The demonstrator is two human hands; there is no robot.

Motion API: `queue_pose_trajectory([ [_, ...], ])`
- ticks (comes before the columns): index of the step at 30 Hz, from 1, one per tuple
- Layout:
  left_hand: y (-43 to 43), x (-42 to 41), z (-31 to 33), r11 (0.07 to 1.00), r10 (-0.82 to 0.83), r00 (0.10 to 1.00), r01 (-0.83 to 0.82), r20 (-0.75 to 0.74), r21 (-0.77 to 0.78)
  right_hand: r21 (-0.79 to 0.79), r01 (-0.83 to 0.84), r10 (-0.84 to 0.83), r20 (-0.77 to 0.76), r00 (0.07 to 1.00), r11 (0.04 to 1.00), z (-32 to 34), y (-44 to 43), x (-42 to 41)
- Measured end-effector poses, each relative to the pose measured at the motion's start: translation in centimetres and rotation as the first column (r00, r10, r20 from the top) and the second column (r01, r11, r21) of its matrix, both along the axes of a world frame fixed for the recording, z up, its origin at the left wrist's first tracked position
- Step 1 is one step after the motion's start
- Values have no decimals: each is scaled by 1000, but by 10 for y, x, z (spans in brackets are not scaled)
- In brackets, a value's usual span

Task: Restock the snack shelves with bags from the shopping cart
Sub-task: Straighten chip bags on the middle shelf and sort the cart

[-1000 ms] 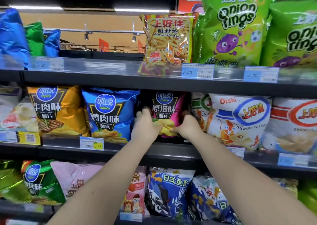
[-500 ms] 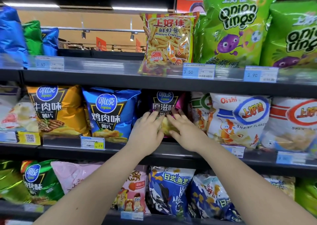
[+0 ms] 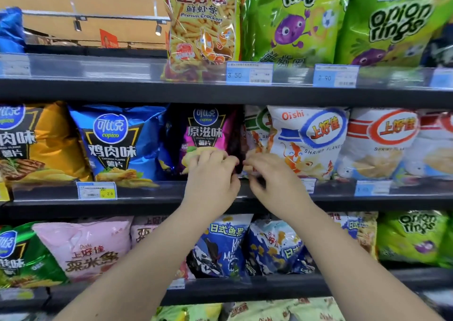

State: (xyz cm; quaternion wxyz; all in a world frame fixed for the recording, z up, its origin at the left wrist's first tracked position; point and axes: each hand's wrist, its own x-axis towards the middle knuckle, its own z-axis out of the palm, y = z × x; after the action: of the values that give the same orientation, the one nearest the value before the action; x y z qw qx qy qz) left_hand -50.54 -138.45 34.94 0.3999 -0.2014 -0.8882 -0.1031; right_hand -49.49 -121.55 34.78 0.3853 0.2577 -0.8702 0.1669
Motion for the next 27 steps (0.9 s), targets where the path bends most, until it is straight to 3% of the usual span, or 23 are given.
queue_pose_trajectory([
  [4, 52, 21, -22, 992, -123, 992, 123, -6, 27, -66, 89, -87, 35, 996, 994, -21, 47, 39],
  [13, 200, 58, -68, 900, -434, 887, 432, 157, 50, 81, 458, -466, 159, 871, 885, -73, 176, 120],
  [19, 324, 107, -99, 792, -566, 769, 607, 298, -62, 122, 692, -689, 314, 653, 711, -112, 278, 201],
  [27, 513, 236, -159, 538, -703, 471, 842, 533, -36, 67, 920, -820, 483, 309, 386, -168, 417, 371],
])
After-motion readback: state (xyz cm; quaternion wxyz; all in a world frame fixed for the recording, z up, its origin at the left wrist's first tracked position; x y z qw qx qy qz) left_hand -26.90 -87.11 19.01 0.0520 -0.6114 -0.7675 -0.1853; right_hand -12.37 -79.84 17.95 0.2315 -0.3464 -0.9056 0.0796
